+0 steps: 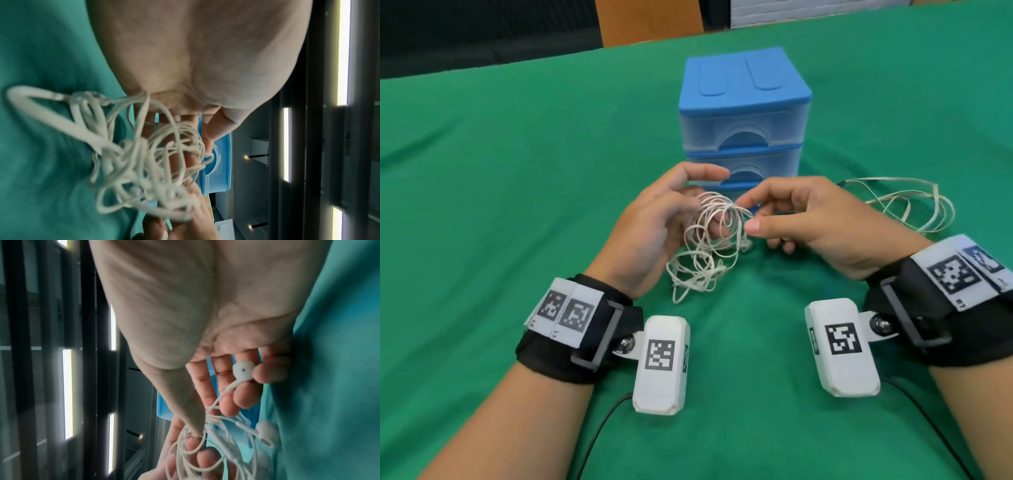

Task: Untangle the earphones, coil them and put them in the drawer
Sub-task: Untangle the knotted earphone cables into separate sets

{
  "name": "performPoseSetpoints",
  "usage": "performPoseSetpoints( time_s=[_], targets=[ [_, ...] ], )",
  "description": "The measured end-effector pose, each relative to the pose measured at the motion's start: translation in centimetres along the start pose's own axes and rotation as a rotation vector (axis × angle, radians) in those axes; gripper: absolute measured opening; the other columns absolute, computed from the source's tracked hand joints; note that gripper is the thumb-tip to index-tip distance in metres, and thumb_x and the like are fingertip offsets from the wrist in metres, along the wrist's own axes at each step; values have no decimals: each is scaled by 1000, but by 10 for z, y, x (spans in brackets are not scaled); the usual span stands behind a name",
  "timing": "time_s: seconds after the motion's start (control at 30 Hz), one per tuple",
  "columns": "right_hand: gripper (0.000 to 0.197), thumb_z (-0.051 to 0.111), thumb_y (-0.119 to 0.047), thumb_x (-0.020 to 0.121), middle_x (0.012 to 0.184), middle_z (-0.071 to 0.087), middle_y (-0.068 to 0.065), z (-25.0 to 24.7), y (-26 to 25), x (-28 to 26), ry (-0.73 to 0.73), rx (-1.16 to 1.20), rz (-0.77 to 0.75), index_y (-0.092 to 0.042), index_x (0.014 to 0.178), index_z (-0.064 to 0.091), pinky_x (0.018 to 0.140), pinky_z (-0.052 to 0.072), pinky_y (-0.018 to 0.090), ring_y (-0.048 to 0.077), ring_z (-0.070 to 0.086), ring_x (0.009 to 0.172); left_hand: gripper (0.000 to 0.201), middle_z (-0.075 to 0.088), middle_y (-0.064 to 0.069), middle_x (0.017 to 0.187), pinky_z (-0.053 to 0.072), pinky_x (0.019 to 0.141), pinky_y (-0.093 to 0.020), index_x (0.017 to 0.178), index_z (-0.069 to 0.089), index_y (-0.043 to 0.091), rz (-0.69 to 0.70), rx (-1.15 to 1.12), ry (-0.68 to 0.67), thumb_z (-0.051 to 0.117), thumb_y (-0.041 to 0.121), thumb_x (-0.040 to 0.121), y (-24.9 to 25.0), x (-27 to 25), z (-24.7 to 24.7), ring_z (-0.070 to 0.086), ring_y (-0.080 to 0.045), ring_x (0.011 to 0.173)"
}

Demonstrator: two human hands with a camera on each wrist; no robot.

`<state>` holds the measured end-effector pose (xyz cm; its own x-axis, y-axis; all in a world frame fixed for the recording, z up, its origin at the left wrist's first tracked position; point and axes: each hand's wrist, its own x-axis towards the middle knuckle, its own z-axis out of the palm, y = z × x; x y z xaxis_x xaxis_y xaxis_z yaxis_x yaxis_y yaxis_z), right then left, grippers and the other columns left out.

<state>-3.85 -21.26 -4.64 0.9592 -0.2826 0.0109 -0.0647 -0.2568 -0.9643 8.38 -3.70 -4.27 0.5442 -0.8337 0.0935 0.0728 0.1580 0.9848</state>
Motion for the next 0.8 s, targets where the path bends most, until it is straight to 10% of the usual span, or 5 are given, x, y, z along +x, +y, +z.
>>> performPoseSetpoints(
  time_s=[0.4, 0.57, 0.7, 0.8],
  targets=[
    [14, 81, -9, 80, 77, 68, 12, -2, 1, -3, 144, 8, -105, -3, 81, 69, 72, 49, 27, 17, 59, 70, 30, 63, -2, 88, 50, 73, -21, 115, 63, 9, 38, 233, 47, 69, 18, 86, -4, 1, 2, 59, -12, 78],
    [14, 82, -8, 77, 78, 67, 15, 0, 0, -5, 131, 58, -111, -7, 80, 68, 70, 47, 39, 23, 58, 69, 22, 68, -25, 109, 53, 86, -35, 101, 68, 12, 75, 336, 59, 75, 19, 82, -3, 1, 1, 62, -20, 88],
    [14, 81, -2, 77, 79, 68, 15, 0, -2, -6, 128, 91, -117, -7, 82, 68, 72, 47, 40, 25, 59, 72, 26, 67, -7, 117, 54, 95, -51, 98, 70, 26, 115, 461, 112, 81, 34, 76, -1, 1, 1, 62, -20, 105],
    [15, 81, -1, 76, 79, 68, 12, 0, -2, -6, 135, 100, -116, -9, 82, 69, 73, 48, 36, 24, 59, 73, 27, 63, 1, 119, 53, 89, -42, 93, 65, 32, 163, 552, 153, 84, 33, 74, -1, 0, 2, 60, -11, 110]
  ],
)
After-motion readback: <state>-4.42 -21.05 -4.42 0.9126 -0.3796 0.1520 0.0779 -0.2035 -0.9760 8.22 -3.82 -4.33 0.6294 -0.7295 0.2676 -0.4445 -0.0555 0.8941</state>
